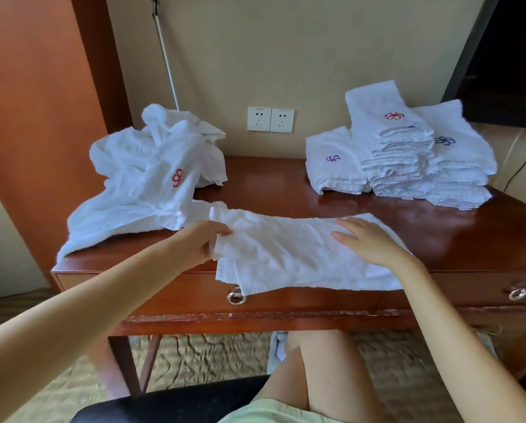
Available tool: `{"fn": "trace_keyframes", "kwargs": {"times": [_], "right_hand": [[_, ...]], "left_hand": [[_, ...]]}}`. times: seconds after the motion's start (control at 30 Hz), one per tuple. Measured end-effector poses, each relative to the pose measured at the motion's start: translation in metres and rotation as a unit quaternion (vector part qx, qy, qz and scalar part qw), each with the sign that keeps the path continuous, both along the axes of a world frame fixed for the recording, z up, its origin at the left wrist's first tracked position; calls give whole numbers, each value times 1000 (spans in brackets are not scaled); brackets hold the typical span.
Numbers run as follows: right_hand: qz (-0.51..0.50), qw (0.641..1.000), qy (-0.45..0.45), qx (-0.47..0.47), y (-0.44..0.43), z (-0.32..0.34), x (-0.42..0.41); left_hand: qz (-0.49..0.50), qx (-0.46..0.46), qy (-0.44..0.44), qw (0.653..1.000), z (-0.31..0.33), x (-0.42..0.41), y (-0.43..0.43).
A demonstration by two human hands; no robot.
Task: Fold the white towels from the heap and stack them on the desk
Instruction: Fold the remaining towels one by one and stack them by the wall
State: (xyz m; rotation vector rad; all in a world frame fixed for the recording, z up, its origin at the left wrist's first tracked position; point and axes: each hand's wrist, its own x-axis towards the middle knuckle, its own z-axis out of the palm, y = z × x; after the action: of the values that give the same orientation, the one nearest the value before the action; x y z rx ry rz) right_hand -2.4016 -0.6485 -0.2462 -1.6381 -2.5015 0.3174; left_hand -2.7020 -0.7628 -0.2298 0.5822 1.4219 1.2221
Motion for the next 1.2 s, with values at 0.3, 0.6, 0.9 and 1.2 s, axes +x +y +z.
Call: {"fn": "trace_keyframes", "kwargs": {"times": [0.3, 0.6, 0.9, 1.2], "right_hand": [[-96, 989, 115, 15, 12, -16, 32], [-229, 928, 265, -130, 18, 0, 67], [-148, 765, 563, -275, 8, 64, 47], [-54, 779, 574, -247, 15, 101, 15]], "left_hand": [[-40, 35, 136, 989, -19, 10, -4], [-87, 11, 508, 857, -19, 10, 18], [-271, 323, 522, 741, 13, 130, 19], [-53, 216, 150, 963, 26, 188, 54]]}}
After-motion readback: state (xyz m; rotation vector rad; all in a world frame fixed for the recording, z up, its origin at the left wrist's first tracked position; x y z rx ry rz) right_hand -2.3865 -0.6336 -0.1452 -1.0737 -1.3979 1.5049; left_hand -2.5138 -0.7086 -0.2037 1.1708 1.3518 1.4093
